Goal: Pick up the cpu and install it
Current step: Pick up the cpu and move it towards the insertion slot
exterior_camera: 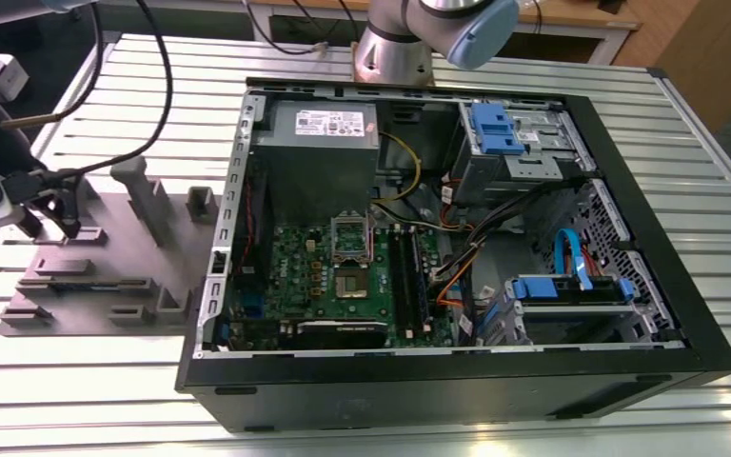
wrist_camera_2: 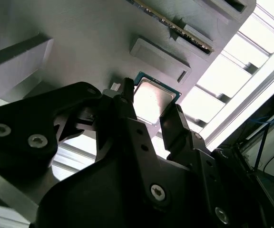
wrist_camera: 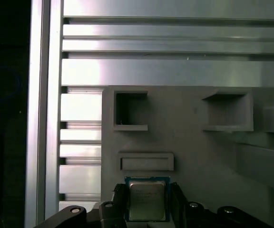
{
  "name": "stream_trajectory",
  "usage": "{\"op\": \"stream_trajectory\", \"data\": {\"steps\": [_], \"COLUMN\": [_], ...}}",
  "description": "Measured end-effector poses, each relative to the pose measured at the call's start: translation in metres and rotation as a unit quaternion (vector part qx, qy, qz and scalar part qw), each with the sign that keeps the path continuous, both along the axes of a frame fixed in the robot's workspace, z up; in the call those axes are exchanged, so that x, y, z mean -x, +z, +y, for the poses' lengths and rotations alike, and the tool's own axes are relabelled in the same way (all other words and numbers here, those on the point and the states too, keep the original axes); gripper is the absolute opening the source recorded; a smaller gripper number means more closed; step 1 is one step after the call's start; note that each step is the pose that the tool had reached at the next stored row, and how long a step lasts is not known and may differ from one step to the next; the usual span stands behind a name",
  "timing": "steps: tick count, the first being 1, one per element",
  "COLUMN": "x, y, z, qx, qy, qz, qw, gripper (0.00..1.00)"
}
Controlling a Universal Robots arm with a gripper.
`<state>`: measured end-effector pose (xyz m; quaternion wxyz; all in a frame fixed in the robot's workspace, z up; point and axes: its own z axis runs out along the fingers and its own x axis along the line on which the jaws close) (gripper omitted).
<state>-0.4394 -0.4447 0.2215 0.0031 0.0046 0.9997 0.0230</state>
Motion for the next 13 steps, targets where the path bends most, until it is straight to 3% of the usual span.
{"op": "stream_trajectory", "data": {"steps": [4, 10, 13], "x": [-0.0001, -0.0002, -0.0002], "y": [0.0067, 0.0072, 0.0117], "z": [0.0, 0.0, 0.0001], "qx": [0.0, 0.0, 0.0], "qy": [0.0, 0.0, 0.0], "qz": [0.0, -0.0001, 0.0], "qw": [1.0, 1.0, 1.0], "gripper": [0.47, 0.47, 0.47]}}
